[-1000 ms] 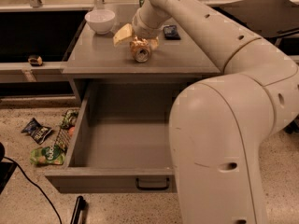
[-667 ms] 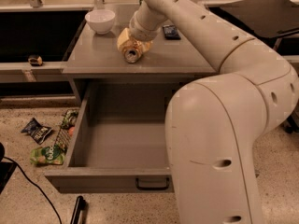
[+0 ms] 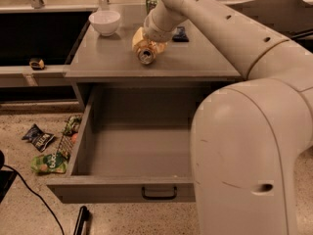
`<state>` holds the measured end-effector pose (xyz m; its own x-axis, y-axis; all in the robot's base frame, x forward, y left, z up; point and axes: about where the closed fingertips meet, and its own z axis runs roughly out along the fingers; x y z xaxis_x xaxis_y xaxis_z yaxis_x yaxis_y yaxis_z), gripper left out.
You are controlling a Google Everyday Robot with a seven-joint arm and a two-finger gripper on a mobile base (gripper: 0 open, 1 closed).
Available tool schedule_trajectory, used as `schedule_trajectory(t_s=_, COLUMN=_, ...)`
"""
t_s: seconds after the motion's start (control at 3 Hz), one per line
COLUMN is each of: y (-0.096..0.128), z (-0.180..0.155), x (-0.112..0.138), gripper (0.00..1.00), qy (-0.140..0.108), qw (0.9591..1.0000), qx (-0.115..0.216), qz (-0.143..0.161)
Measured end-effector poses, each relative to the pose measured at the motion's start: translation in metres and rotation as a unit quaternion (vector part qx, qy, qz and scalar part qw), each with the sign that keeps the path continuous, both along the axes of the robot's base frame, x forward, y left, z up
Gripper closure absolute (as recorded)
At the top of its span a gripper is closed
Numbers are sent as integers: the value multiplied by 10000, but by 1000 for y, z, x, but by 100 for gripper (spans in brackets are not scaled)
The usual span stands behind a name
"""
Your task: Place orange can into top drawer
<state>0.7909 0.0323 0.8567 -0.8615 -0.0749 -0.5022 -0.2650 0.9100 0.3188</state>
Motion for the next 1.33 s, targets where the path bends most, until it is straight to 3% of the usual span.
schedule_trajectory(t_s=0.33, y=-22, z=27, x=-19, gripper=100, qy=-450, qw=9981, qx=398, qz=-125)
schedule_trajectory(t_s=0.67, y=-22, z=27, x=-12, gripper=100, qy=-673, qw=9960, qx=544, qz=-209)
schedule_trajectory(t_s=1.0, y=-21, z=28, x=-12, gripper=100, qy=-681, qw=9960, qx=546, qz=-204)
schedule_trajectory(t_s=1.33, y=-7, z=34, x=-29, gripper=100, qy=-870, qw=9948, qx=438, qz=298)
